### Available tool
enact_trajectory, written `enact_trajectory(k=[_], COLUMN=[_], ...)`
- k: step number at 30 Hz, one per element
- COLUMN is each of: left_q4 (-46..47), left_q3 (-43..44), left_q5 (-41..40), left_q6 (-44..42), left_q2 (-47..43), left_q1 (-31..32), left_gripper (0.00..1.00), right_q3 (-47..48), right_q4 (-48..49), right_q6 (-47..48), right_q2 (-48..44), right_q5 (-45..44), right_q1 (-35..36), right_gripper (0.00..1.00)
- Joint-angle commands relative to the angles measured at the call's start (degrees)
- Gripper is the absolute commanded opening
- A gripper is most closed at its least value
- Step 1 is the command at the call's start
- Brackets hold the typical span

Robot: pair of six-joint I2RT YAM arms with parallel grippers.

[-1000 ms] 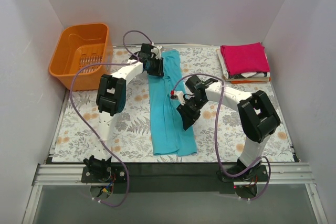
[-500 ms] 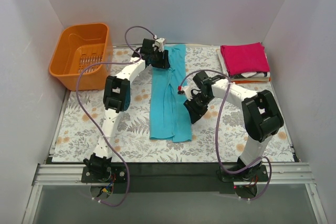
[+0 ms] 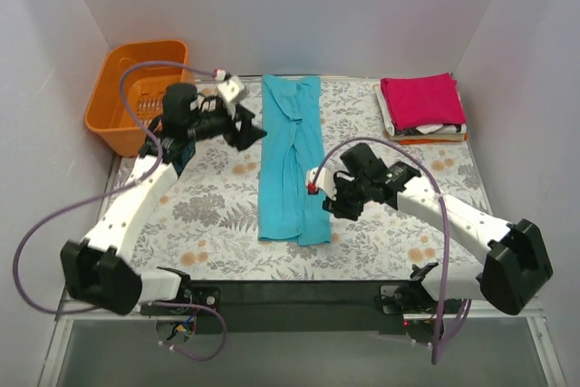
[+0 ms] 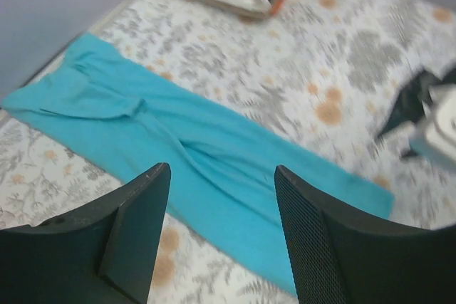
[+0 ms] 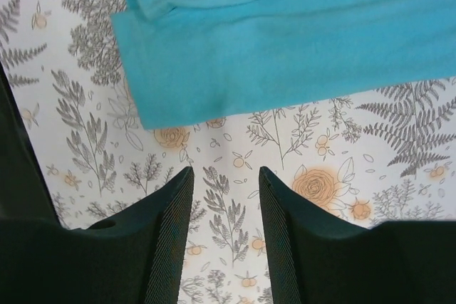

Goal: Fold and stack the t-shirts
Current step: Fold the tshirt

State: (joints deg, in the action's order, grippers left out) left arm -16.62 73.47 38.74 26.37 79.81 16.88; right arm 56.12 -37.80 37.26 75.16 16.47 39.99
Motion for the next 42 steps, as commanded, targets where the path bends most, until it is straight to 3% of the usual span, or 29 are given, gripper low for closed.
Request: enact_trajectory(k=[1,6,10,15,24,30,36,39,40,42], left_q4=[-5.2,-12.1,-11.9,-7.2,-1.4,5.0,9.4,9.9,9.2,8.1], left_q3=[-17.0,-32.7,-41.0,-46.2,-48.8,-50.4,-49.7,-49.6,-49.6,-49.7], left_q5=[7.4,8.1,6.0,3.5,2.6,-1.8,-7.7,-9.6,-9.7,-9.9], left_q6=[-17.3,-32.9,-39.8,-41.0,-43.8,-43.2,-40.9,-40.4,-40.7,-42.0], left_q2=[-7.2,-21.6,-25.1,-23.6,-19.7,-14.2,-7.2,-4.8,-4.4,-4.7], left_q1=[0.4,3.8,6.2,9.4,13.1,18.0,19.0,19.1,19.1,19.1], left_gripper=[0.57,0.56,0.55,0.54,0.53,0.48,0.43,0.34,0.23,0.13], right_q3=[-7.0,-14.8,-21.1,-26.6,-27.7,-29.1,-29.0,-28.9,-28.6,-26.9], right_q4=[5.5,13.5,22.3,27.3,31.3,31.4,31.3,30.8,30.7,28.8], right_q6=[11.8,16.1,18.1,21.4,20.6,20.3,18.8,18.2,17.9,16.5], right_q2=[-5.8,-10.2,-10.5,-8.9,-3.5,-2.2,-0.3,0.6,0.8,1.4], right_q5=[-4.3,-8.9,-9.4,-9.4,-10.1,-10.1,-10.8,-10.8,-10.9,-10.7], right_q1=[3.9,13.7,18.0,20.7,20.7,20.7,20.7,20.7,20.7,20.7], right_gripper=[0.42,0.44,0.44,0.44,0.4,0.33,0.14,0.08,0.02,0.01])
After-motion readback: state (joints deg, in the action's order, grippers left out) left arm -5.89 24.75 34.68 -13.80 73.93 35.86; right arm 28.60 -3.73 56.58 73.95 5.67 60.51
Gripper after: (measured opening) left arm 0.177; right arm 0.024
